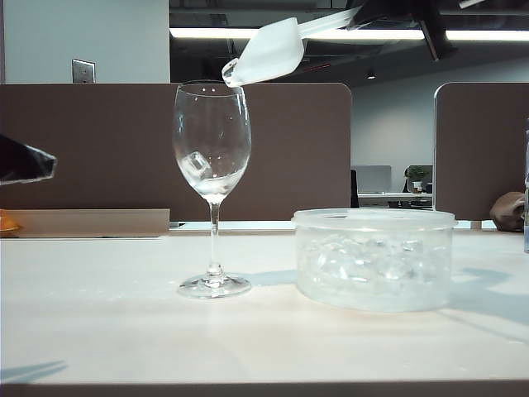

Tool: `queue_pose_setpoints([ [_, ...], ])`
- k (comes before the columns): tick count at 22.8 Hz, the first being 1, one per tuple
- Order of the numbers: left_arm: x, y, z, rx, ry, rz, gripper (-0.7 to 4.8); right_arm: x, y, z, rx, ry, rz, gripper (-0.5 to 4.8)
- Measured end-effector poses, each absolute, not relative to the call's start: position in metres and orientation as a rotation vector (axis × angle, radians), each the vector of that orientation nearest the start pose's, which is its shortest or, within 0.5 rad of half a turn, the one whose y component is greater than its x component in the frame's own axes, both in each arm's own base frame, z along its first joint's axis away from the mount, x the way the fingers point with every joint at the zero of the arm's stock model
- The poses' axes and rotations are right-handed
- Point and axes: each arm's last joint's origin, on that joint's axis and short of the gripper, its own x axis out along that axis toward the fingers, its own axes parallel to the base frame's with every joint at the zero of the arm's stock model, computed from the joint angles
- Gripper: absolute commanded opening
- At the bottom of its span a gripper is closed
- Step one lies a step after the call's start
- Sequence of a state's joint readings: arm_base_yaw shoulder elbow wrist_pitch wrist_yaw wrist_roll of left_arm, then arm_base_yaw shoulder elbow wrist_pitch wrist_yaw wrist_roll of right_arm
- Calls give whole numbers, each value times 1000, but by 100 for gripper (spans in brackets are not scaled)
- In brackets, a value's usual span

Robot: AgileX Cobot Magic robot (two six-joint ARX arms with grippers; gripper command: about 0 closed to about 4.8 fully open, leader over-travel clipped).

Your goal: Pick up an ice shovel filled with ice cubes and pour the ice from the shovel into the glass.

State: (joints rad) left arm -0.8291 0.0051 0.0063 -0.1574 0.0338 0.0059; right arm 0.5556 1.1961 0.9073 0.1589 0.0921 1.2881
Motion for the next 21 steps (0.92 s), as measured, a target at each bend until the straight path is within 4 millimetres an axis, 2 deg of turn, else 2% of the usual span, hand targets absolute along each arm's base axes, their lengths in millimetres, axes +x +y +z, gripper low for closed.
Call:
queue_pose_setpoints([
  [8,64,-72,150,68,146,-862,29,232,141,326,1220,400,315,-6],
  [15,64,-72,150,68,146,-862,29,236,143,355,1180,349,353,-6],
  [21,64,-72,150,68,146,-862,29,238,144,353,1169,374,336,-6],
])
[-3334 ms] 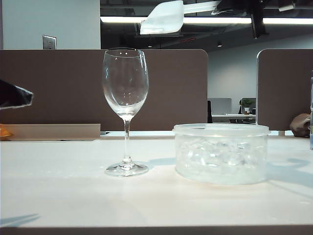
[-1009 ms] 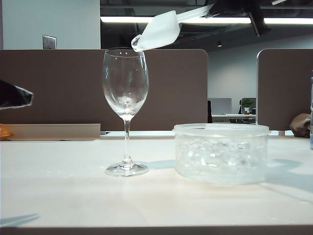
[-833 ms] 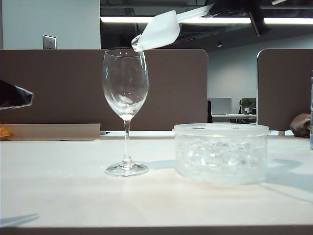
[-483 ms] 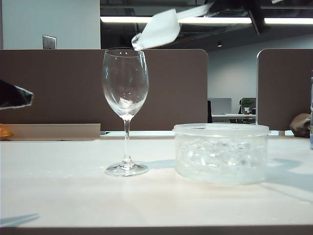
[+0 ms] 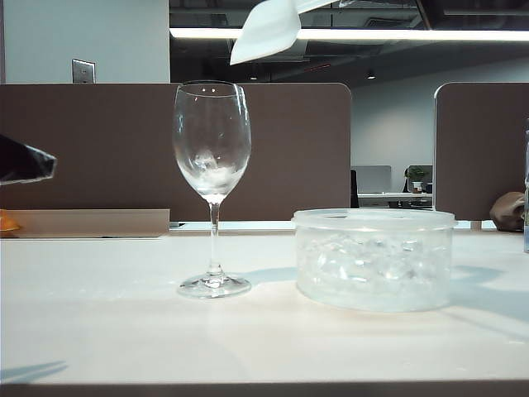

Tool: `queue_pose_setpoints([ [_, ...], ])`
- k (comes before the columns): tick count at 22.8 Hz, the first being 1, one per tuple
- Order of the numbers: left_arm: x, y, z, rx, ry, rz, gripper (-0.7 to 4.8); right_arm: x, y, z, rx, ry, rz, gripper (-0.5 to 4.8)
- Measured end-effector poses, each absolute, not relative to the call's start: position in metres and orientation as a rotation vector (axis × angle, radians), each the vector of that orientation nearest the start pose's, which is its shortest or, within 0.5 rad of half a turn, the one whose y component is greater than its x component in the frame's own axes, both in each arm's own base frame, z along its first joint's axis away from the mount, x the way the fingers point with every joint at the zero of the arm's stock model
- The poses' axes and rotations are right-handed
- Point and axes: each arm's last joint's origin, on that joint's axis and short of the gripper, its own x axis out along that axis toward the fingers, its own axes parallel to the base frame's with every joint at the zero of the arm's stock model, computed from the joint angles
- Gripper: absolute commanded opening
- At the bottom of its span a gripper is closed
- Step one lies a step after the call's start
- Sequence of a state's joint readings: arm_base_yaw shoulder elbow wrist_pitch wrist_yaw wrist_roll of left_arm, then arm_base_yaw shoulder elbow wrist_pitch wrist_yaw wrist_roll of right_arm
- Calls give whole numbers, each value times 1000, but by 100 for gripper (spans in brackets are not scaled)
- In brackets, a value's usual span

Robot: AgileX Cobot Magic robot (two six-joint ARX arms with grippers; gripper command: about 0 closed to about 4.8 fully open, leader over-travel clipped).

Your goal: Pick up an ice shovel filled with ice cubes and pour the ice from the shovel into the glass.

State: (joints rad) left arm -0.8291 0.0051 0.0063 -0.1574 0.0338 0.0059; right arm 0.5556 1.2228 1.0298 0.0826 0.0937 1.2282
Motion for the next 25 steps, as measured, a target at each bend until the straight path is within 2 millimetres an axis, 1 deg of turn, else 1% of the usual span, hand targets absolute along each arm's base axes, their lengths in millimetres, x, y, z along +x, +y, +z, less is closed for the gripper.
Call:
queue_pose_setpoints([
  [6,64,-72,150,68,146,-862,29,237,144,353,1144,371,334,-6],
  [10,64,-72,150,68,146,-862,29,237,141,354,1120,333,302,-6],
  [13,64,-72,150,68,146,-862,29,237,124,357,1065,306,235,-5],
  [15,64,-72,150,68,146,-862,29,237,118,353,1016,324,186,-6],
  [16,64,-72,150,68,146,-862,29,237,115,348,968,365,152,-6],
  [19,64,-72,150,68,146,-862,29,236,114,341,903,418,127,-6],
  [23,64,-72,150,68,146,-862,29,236,113,338,851,420,106,-6],
  [25,64,-72,150,68,146,-862,29,236,112,333,829,429,78,-6],
])
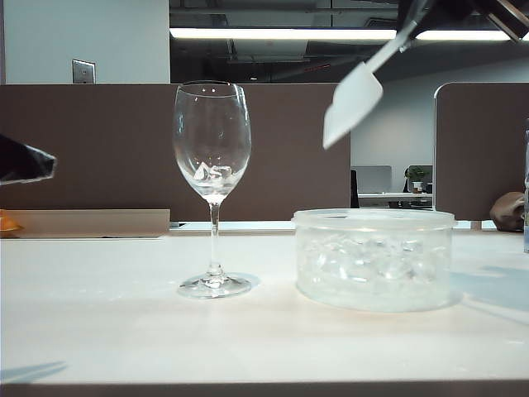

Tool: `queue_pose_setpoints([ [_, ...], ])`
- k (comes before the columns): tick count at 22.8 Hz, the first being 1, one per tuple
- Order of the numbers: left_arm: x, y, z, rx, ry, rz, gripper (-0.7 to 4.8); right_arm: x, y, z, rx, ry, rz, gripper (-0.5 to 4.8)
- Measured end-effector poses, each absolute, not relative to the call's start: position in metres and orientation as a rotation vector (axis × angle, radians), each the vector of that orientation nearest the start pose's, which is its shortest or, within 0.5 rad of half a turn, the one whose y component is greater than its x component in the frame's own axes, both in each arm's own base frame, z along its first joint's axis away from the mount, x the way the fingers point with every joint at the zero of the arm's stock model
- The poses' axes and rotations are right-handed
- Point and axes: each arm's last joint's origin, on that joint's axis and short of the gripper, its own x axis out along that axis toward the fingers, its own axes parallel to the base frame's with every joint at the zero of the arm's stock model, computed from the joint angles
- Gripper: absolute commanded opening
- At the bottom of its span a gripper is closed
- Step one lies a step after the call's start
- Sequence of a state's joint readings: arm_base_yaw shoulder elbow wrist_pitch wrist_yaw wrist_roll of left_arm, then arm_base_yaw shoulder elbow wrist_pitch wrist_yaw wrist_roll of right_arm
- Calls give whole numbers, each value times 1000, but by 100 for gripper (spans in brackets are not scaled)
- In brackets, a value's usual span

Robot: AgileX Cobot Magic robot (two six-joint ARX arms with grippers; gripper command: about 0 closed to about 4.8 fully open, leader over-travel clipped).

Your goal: Pick up an ice shovel filled with ice cubes and pour the ice from the shovel into the glass.

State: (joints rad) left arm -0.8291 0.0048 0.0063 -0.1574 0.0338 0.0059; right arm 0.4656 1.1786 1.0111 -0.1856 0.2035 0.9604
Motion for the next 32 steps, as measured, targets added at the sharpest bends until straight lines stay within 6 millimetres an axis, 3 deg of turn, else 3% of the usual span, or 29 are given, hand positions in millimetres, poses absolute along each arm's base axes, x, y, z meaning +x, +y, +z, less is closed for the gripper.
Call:
queue_pose_setpoints([
  [12,69,-67,150,63,147,-796,29,231,105,276,745,562,-32,-6],
  [14,71,-65,150,60,148,-767,29,229,104,256,793,562,-23,-6],
  [18,72,-64,150,59,148,-750,29,226,104,238,887,539,-1,-6],
  [25,72,-64,150,59,148,-745,29,224,102,227,944,521,11,-5],
  [26,72,-64,150,59,148,-745,29,224,102,227,944,522,11,11],
  [29,72,-64,150,59,148,-745,29,224,102,227,935,523,2,153],
  [32,72,-64,150,59,148,-745,29,222,94,220,889,572,-68,163],
])
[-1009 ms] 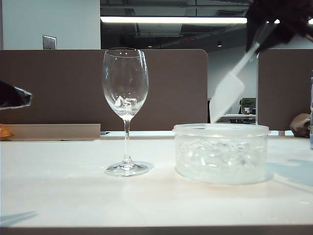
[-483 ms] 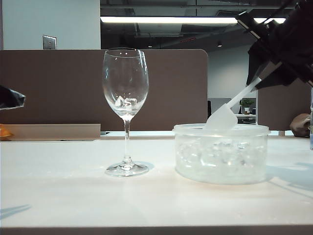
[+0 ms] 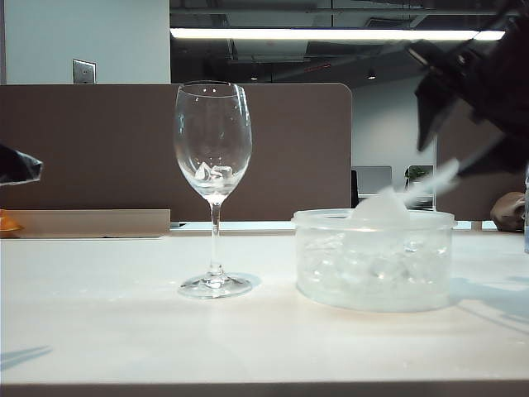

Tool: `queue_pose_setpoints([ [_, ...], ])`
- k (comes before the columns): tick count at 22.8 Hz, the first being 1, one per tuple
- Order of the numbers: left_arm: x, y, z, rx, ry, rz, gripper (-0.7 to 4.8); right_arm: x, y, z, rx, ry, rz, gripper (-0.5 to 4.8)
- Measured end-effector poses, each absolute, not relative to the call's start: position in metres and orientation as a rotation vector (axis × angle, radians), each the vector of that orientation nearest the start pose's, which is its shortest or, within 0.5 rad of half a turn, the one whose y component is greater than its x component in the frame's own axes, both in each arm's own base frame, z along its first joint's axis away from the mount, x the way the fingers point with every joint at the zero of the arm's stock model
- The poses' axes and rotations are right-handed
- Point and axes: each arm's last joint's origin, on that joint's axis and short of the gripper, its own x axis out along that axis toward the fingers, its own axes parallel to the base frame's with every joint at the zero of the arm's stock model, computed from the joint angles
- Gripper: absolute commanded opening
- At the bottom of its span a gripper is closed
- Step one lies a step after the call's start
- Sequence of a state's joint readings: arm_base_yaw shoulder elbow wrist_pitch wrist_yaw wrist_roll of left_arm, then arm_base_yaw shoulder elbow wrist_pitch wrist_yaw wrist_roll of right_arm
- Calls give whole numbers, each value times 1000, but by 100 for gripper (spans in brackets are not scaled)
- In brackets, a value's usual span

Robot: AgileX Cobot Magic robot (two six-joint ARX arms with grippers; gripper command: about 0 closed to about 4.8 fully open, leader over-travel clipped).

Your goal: Pick up an ice shovel filled with ice cubes and pour the ice from the shovel into the glass.

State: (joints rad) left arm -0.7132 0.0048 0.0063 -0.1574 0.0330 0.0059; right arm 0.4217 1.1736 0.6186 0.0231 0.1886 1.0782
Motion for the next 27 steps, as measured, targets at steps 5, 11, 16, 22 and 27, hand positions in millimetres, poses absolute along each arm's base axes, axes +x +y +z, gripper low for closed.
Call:
queue_pose_setpoints([
  [5,72,-64,150,59,148,-745,29,218,82,221,852,569,-151,172],
  [11,75,-60,150,54,149,-703,29,211,56,236,816,488,-209,113],
  [16,82,-51,150,45,151,-591,29,192,39,259,570,401,-156,-1],
  [22,87,-41,150,36,153,-473,29,159,30,291,384,238,-3,-1],
  [27,92,-28,150,24,154,-321,29,132,25,308,217,113,69,-1],
])
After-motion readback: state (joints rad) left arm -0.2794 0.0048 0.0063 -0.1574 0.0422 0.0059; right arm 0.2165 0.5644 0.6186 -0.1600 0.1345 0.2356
